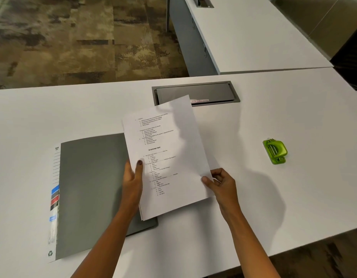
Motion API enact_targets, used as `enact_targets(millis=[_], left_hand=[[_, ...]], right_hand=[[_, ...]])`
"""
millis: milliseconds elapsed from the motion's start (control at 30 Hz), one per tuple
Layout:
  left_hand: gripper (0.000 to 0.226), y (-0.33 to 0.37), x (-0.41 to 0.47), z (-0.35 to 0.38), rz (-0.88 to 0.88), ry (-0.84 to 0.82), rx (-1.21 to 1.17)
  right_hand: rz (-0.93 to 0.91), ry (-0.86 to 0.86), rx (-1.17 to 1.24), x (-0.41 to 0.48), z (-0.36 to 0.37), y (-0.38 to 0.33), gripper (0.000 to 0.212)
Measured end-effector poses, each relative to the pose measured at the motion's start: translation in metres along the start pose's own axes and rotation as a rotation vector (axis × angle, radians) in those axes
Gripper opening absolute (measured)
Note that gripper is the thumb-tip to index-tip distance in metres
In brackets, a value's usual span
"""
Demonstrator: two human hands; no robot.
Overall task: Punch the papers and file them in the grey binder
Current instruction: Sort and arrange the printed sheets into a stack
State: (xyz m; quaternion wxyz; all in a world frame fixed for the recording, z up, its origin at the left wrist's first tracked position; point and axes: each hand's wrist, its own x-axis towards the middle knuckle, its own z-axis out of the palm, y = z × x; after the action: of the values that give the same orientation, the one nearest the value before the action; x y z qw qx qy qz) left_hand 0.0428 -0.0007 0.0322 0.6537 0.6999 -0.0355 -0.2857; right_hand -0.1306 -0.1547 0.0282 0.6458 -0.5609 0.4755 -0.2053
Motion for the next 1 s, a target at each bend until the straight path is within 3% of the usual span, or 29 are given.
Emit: enact_targets(millis=[133,267,367,467,567,800,1000], left_hand=[[0.038,-0.006,0.004,-0.004,0.038,-0.004,0.041],[0.035,-0.006,0.004,-0.006,0.054,-0.006,0.033],[0.033,-0.005,0.003,-0.009,0.066,-0.013,0.042],[0.032,-0.006,0.003,-0.011,0.06,-0.002,0.024],[0.031,-0.005,0.002,-0.011,0.052,0.004,0.021],[0.031,-0.007,0.002,-0.017,0.036,0.035,-0.015],[0.032,-0.008,0.002,-0.02,0.026,0.048,-0.03]], right_hand=[[0.014,0.007,-0.026,0.003,0.001,-0.001,0.038],[-0.022,0.193,-0.123,0.012,-0.005,0.005,0.024],[-0.067,0.371,-0.488,0.023,-0.01,0.018,0.028],[0.048,0.37,-0.881,0.029,-0.008,0.028,0.058],[0.075,0.373,-1.04,0.028,-0.002,0.034,0.068],[0.139,0.395,-0.881,0.037,0.001,0.036,0.049],[-0.073,0.515,-0.487,0.029,-0.008,0.027,0.016]])
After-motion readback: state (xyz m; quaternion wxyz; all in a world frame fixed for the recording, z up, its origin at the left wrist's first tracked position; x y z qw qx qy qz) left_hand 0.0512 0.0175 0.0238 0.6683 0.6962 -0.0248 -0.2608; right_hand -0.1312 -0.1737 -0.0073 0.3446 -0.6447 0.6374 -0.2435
